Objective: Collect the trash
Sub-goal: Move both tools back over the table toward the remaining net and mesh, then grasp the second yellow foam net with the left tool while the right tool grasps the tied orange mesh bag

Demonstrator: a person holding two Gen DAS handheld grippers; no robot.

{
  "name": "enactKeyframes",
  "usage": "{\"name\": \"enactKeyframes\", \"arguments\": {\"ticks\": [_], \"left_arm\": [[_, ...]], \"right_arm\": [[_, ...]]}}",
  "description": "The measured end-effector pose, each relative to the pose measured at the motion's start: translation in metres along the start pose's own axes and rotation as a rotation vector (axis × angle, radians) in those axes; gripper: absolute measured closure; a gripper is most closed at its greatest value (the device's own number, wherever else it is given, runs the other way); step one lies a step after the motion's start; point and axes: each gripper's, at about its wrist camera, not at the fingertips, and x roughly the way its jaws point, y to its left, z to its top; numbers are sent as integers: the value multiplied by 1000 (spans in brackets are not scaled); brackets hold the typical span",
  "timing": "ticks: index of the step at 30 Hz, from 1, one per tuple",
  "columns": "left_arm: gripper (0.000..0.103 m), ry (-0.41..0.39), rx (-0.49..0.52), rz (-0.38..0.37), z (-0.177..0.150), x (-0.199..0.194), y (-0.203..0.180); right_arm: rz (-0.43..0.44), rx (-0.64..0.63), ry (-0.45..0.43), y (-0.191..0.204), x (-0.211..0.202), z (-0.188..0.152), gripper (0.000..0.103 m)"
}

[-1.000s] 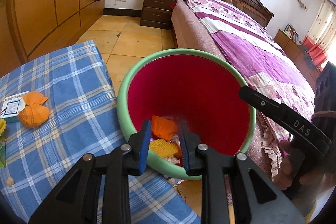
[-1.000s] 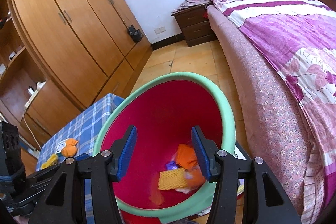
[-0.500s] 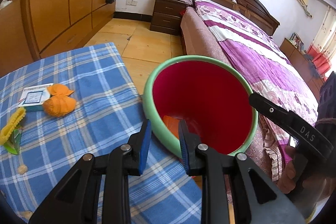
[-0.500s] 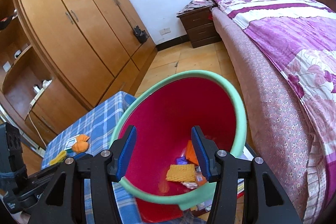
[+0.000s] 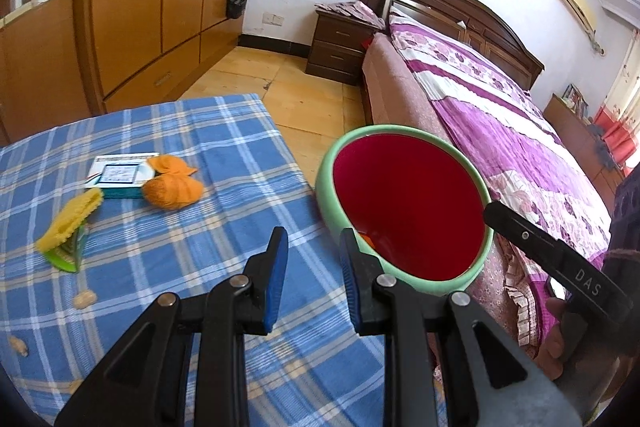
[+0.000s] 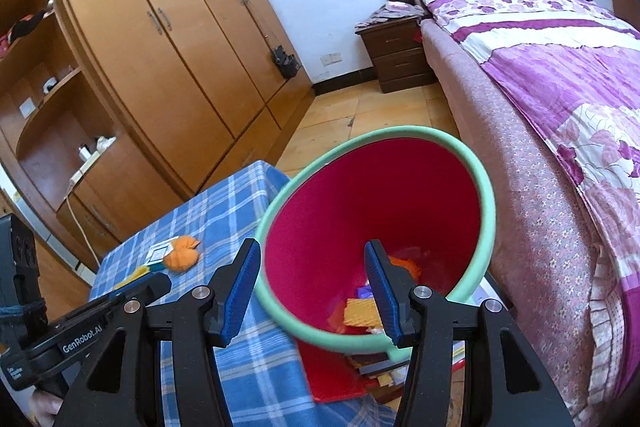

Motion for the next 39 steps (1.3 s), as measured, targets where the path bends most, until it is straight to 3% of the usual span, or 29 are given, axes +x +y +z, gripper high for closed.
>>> {"name": "enactKeyframes", "arguments": {"ticks": [15, 29, 36, 39], "left_arm": [[77, -63, -89, 55, -13, -44, 52], [72, -95, -218, 163, -30, -69, 126], [55, -85, -236, 219, -29, -63, 155], [53, -68, -221, 237, -25, -55, 161]], "right_arm": [[44, -69, 14, 51, -8, -15, 47], [99, -148, 60, 102, 10, -30, 47], [103, -190, 95, 120, 28, -34, 47], [105, -205, 114, 127, 39, -34, 47]]}}
